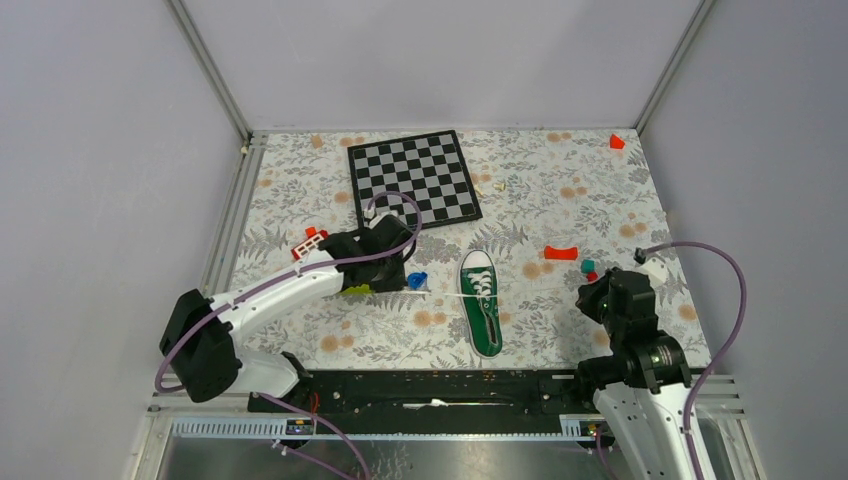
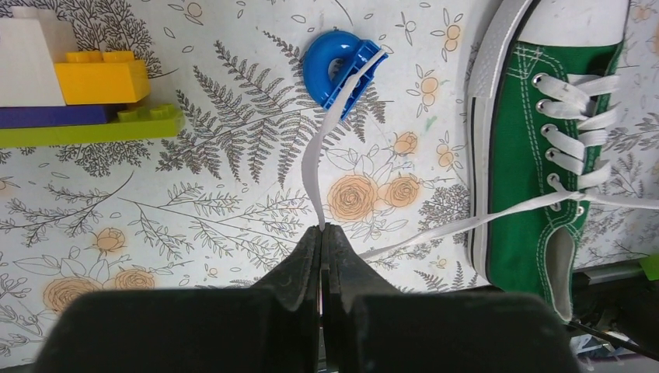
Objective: Tie the shoes
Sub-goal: Tie the shoelace on the shoe.
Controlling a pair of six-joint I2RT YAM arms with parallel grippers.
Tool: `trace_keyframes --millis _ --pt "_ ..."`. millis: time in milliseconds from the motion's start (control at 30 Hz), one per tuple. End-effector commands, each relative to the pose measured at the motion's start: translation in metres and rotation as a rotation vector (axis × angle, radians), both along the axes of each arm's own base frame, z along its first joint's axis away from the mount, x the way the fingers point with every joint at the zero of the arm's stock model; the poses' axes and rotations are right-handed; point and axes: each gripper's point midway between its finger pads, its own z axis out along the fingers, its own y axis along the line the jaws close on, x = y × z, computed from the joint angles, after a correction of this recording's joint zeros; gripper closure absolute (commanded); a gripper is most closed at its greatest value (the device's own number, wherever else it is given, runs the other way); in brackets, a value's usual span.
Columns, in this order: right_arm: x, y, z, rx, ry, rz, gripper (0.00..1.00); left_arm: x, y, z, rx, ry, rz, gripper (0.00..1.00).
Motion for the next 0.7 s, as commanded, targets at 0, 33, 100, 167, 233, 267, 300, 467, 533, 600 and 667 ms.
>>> trace_keyframes --millis 0,33,100,167,233,267,300,467,533,600,667 --pt "0.006 -0.013 -0.027 -0.076 0.081 -0.046 1.0 -0.002 0.003 -0.016 0.02 0.022 -0.003 1.0" --pt "0.009 -0.012 -0.033 -0.073 0.101 -0.046 1.0 -0.005 0.002 -0.024 0.013 0.039 -0.007 1.0" --pt "0.015 -0.009 -0.044 -0.058 0.135 -0.05 1.0 -0.014 -0.002 -0.038 0.005 0.075 -0.018 1.0" --pt "0.021 -0.009 -0.053 -0.056 0.162 -0.071 1.0 -0.019 -0.008 -0.046 0.018 0.087 -0.032 1.0" --pt "0.027 -0.009 -0.059 -0.06 0.187 -0.078 1.0 -0.025 -0.02 -0.048 0.021 0.09 -0.058 1.0" --pt "0.029 -0.008 -0.061 -0.061 0.196 -0.074 1.0 -0.027 -0.026 -0.048 0.017 0.089 -0.07 1.0" --pt "0.03 -0.006 -0.062 -0.06 0.201 -0.067 1.0 -0.029 -0.032 -0.048 0.015 0.093 -0.077 1.0" --pt "0.026 -0.01 -0.073 -0.084 0.226 -0.065 1.0 -0.031 -0.045 -0.049 0.002 0.106 -0.078 1.0" --pt "0.023 -0.01 -0.079 -0.089 0.24 -0.062 1.0 -0.032 -0.044 -0.05 0.002 0.105 -0.072 1.0" --pt "0.022 -0.009 -0.08 -0.081 0.249 -0.062 0.97 -0.031 -0.043 -0.049 0.001 0.099 -0.067 1.0" --pt "0.023 -0.008 -0.078 -0.077 0.25 -0.064 0.78 -0.031 -0.043 -0.046 -0.007 0.091 -0.06 1.0"
